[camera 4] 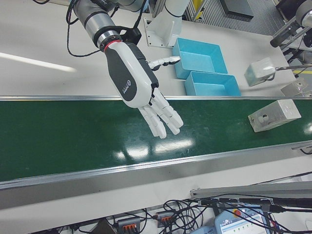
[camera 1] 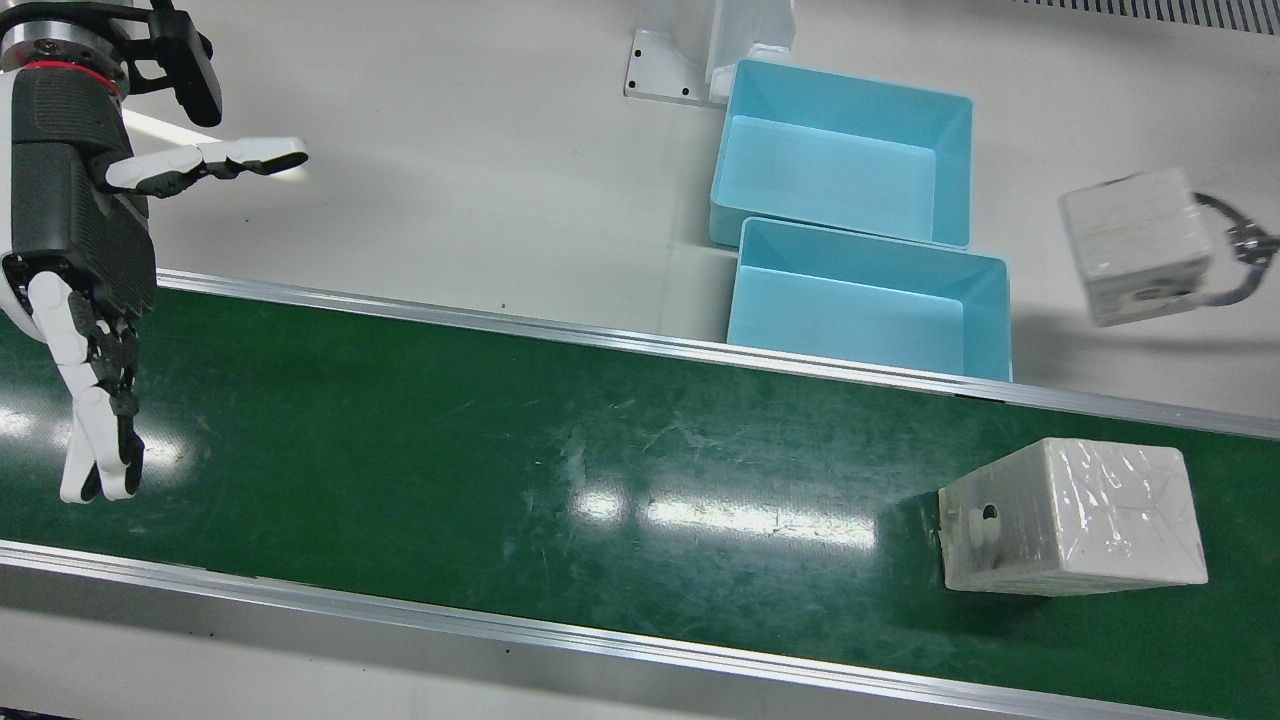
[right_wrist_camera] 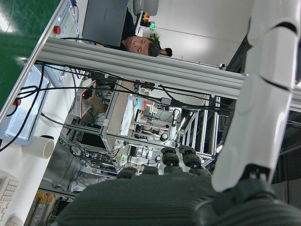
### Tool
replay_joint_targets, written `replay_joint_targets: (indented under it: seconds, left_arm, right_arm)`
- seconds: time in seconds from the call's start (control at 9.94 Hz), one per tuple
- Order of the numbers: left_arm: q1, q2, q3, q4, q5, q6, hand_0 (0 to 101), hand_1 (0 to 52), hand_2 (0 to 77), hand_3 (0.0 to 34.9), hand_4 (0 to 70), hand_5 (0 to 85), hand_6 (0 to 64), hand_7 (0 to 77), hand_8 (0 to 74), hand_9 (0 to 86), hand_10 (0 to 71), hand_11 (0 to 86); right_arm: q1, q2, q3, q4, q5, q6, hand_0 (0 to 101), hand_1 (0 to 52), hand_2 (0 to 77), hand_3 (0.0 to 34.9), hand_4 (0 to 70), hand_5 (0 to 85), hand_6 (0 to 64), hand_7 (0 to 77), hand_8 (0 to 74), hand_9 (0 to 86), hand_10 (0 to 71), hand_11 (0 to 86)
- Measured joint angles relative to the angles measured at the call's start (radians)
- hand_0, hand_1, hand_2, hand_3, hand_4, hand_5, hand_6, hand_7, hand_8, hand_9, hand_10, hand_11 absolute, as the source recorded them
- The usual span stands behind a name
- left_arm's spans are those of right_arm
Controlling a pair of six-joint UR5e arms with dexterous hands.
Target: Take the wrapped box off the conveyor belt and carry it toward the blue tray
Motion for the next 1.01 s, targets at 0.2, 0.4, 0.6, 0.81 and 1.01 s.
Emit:
replay_joint_targets:
  seconds: [0.2,0.4,0.6,0.81,1.01]
  left_arm:
    - [0.000,0.000,0.000,0.000,0.000,0.000,0,0.0,0.5,0.0,0.0,1.1,0.0,0.0,0.0,0.0,0.0,0.0]
    - [0.000,0.000,0.000,0.000,0.000,0.000,0,0.0,1.1,0.0,0.0,1.1,0.0,0.0,0.0,0.0,0.0,0.0]
    - [0.000,0.000,0.000,0.000,0.000,0.000,0,0.0,0.5,0.0,0.0,1.1,0.0,0.5,0.0,0.0,0.5,0.0]
    - [0.000,0.000,0.000,0.000,0.000,0.000,0,0.0,1.1,0.0,0.0,1.1,0.0,0.5,0.0,0.0,0.0,0.0]
    - [0.000,0.000,0.000,0.000,0.000,0.000,0,0.0,0.5,0.0,0.0,1.1,0.0,0.0,0.0,0.0,0.0,0.0]
  right_arm:
    - [-0.002,-0.014,0.017,0.000,-0.002,0.010,44,10.4,9.3,0.0,7.1,2.7,0.0,0.0,0.0,1.6,0.0,1.6]
    - [-0.009,-0.015,0.017,0.001,-0.001,0.012,44,10.4,9.3,0.0,7.1,2.7,0.0,0.0,0.0,1.6,0.0,1.6]
    - [-0.012,-0.013,0.014,0.003,0.002,0.015,44,10.4,9.3,0.0,5.4,3.3,0.0,0.0,0.0,1.6,0.0,1.6]
    - [-0.013,-0.012,0.010,0.003,0.003,0.017,44,10.4,9.3,0.0,5.4,3.3,0.0,0.0,0.0,1.6,0.0,1.6]
    - [-0.016,-0.010,-0.001,0.003,0.003,0.016,44,10.4,9.3,0.0,7.1,3.3,0.0,0.0,0.0,1.6,0.0,1.6]
